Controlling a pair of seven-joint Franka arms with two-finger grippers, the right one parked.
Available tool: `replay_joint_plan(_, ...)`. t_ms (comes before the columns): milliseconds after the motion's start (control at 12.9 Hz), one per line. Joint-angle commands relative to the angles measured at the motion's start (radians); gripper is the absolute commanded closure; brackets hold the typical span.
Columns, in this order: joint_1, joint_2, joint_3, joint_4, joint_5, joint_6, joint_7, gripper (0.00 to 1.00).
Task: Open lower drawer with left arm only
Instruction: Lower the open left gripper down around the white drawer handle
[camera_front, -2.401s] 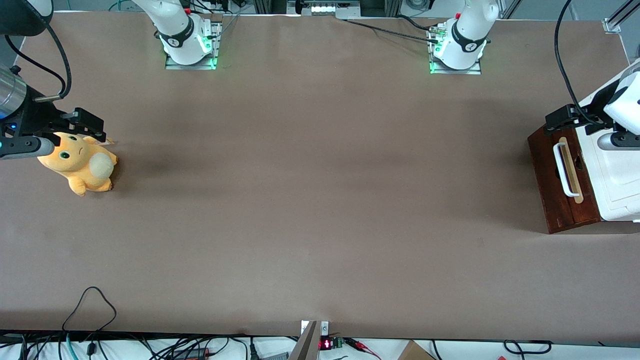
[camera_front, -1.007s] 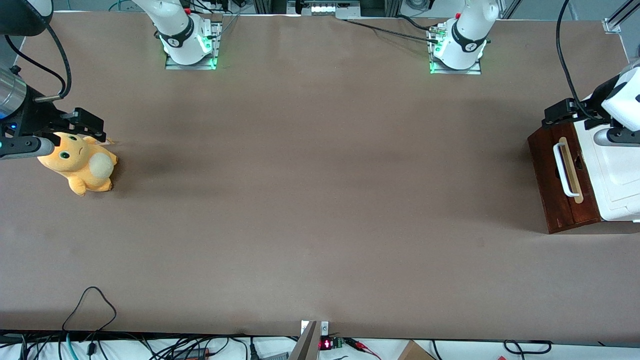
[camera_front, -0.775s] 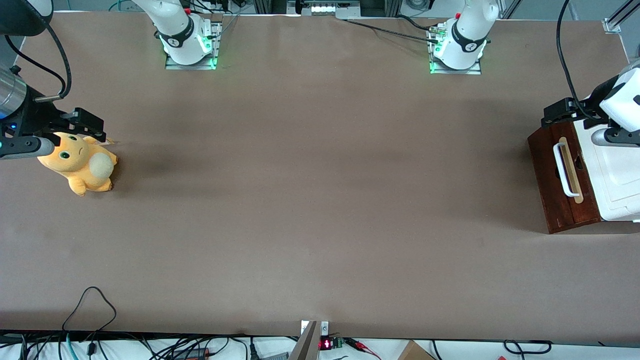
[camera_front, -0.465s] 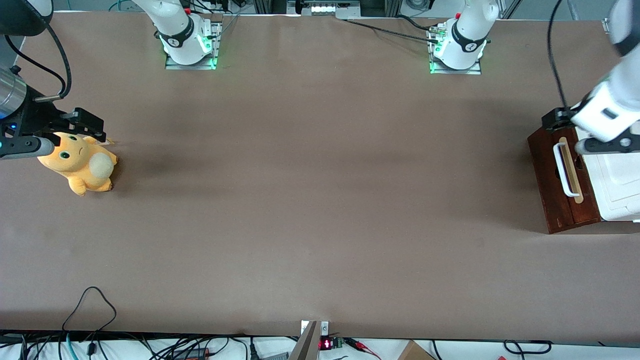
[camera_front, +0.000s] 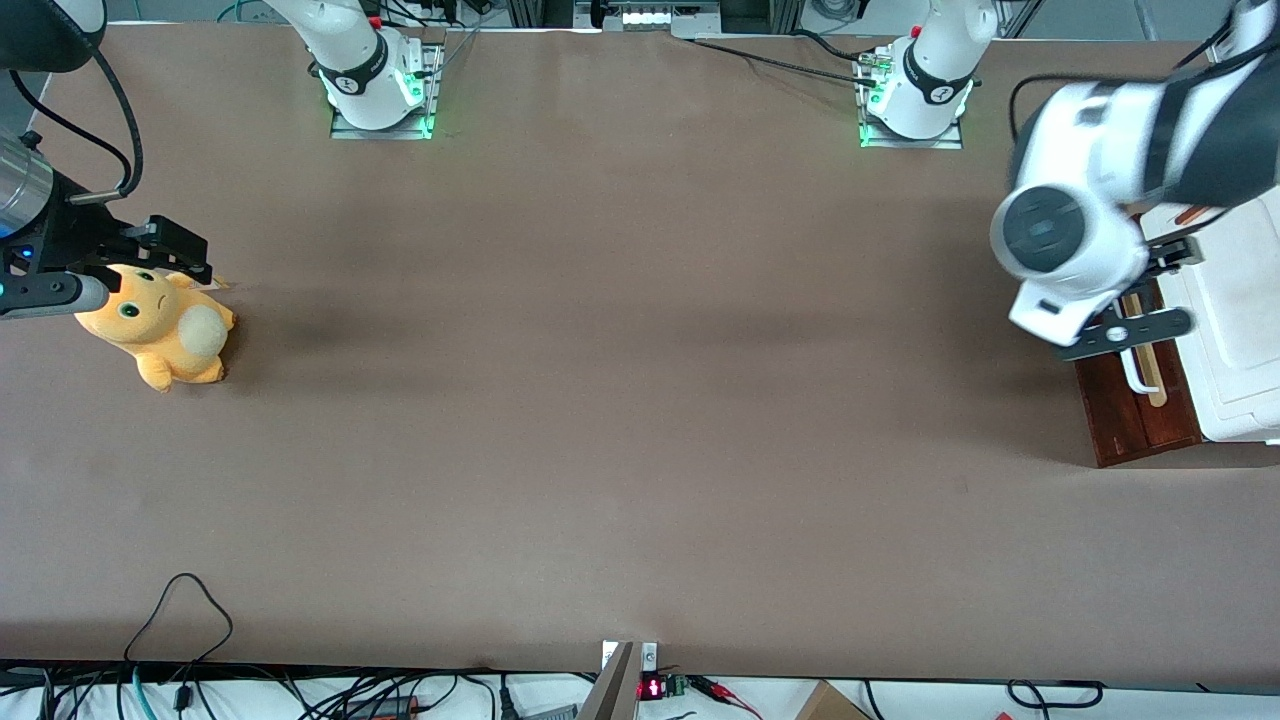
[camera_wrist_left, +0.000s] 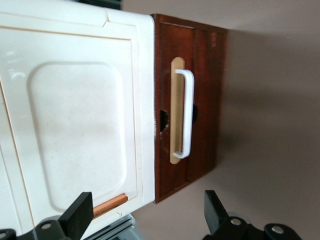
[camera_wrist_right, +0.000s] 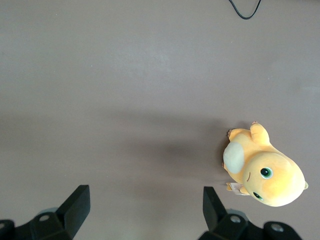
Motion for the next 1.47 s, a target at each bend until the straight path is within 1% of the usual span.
replay_joint_plan(0, 0.015, 0.025, -0.039, -0.121, 0.14, -0.003, -0.172, 0.03)
replay_joint_plan(155, 0.022, 0.08, -0.042, -0.146, 0.219, -0.011, -0.224, 0.03)
replay_joint_plan(310, 0.036, 0.143, -0.043, -0.163, 0.304, -0.019, -0.269, 0.06)
replay_joint_plan(465, 0.044, 0.218, -0.043, -0.169, 0.394, -0.051, -0.341, 0.07)
replay_joint_plan(620, 0.055, 0.267, -0.045, -0.19, 0.474, -0.057, -0.407, 0.08)
replay_joint_plan(852, 0.056, 0.349, -0.043, -0.194, 0.588, -0.074, -0.419, 0.08)
replay_joint_plan(1007, 0.055, 0.379, -0.043, -0.187, 0.608, -0.094, -0.441, 0.08)
replay_joint_plan(1085, 0.055, 0.414, -0.042, -0.187, 0.647, -0.114, -0.473, 0.09)
replay_joint_plan(1162, 0.055, 0.442, -0.04, -0.187, 0.703, -0.133, -0.485, 0.1)
replay_joint_plan(1239, 0.058, 0.459, -0.033, -0.184, 0.737, -0.134, -0.485, 0.1)
replay_joint_plan(1394, 0.071, 0.47, -0.017, -0.175, 0.745, -0.135, -0.487, 0.13)
